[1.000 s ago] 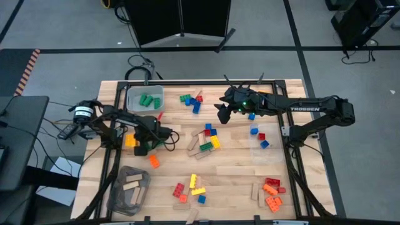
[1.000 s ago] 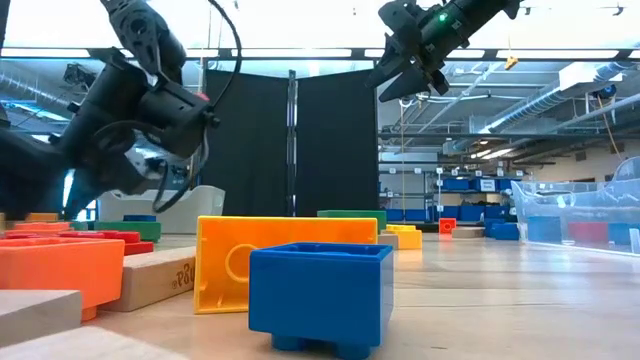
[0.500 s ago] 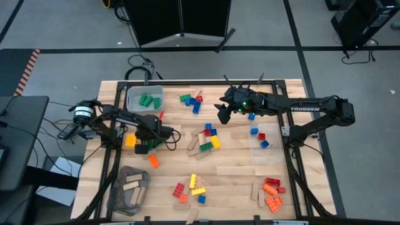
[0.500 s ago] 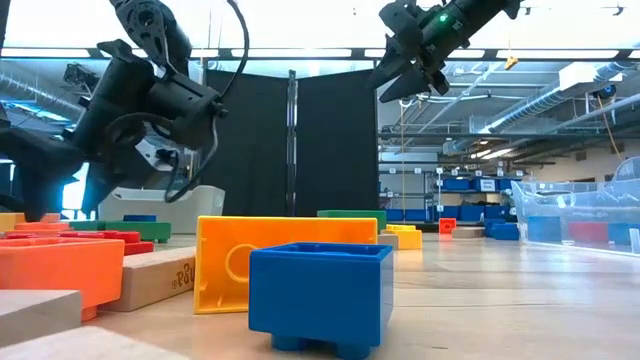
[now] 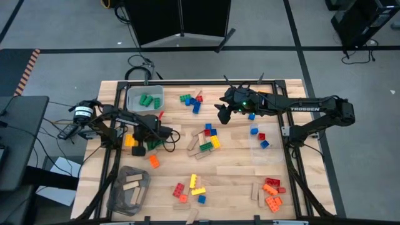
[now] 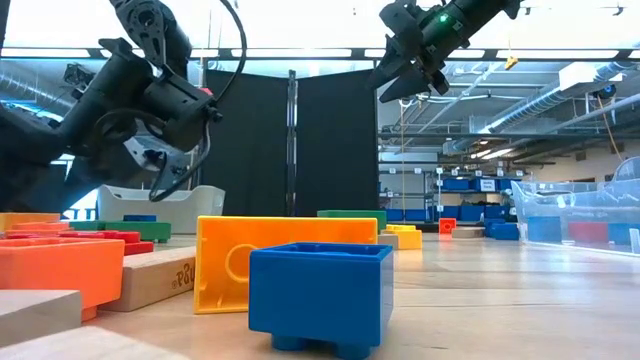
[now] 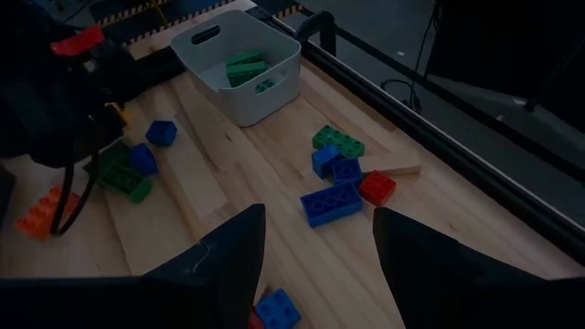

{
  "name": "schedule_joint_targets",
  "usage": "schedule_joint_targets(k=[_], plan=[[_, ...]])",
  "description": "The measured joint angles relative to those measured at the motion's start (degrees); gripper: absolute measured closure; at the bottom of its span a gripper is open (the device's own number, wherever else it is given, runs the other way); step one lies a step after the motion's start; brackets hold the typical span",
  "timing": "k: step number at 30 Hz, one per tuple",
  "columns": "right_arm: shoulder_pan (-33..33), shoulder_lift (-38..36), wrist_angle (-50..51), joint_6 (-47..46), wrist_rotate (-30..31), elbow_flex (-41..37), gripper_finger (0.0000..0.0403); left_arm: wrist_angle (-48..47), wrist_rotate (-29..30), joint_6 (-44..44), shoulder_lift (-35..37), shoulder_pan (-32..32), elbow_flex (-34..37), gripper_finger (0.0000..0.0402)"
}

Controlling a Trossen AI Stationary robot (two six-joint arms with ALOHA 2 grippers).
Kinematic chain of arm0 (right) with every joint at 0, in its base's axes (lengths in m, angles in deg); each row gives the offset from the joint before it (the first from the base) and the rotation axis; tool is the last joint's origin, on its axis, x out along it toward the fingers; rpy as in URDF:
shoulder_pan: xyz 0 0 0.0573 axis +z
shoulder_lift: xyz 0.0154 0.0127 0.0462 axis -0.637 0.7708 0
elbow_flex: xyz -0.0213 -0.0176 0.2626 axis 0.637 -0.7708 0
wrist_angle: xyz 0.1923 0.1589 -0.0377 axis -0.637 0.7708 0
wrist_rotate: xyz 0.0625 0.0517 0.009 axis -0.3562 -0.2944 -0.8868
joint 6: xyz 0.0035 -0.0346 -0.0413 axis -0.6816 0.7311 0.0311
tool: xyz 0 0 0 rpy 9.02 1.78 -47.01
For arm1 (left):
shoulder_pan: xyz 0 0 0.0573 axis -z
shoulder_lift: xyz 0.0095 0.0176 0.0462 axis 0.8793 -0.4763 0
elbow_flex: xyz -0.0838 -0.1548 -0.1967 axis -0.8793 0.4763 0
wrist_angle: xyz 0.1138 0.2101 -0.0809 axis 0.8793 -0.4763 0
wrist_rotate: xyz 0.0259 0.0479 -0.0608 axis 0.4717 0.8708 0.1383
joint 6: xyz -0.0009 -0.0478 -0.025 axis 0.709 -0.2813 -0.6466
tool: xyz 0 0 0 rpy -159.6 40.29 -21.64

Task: Sort blocks by size
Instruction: Put the large yellow game piece into the gray bin

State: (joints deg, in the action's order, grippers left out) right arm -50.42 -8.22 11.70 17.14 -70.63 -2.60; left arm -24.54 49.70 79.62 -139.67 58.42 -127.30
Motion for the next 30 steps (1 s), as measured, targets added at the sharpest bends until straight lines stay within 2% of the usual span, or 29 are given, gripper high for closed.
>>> schedule_joint_targets(k=[8,13,17,30], plan=[[0.0,0.0,0.0,0.0,0.0,0.0,0.0183,0.2,-0.1,-6.2,0.0,-0.3,2.6,0.0009],[0.0,0.0,0.0,0.4,0.0,0.0,0.0183,2.2,-4.6,-7.7,0.0,-0.8,4.7,0.0009],[-0.1,0.0,0.0,1.1,0.0,0.0,0.0183,4.1,-5.2,-9.0,0.0,-1.6,5.3,0.0012],[-0.1,0.0,-0.1,1.1,0.0,0.0,0.0183,9.9,-6.3,-11.4,0.0,-6.3,5.3,0.0075]])
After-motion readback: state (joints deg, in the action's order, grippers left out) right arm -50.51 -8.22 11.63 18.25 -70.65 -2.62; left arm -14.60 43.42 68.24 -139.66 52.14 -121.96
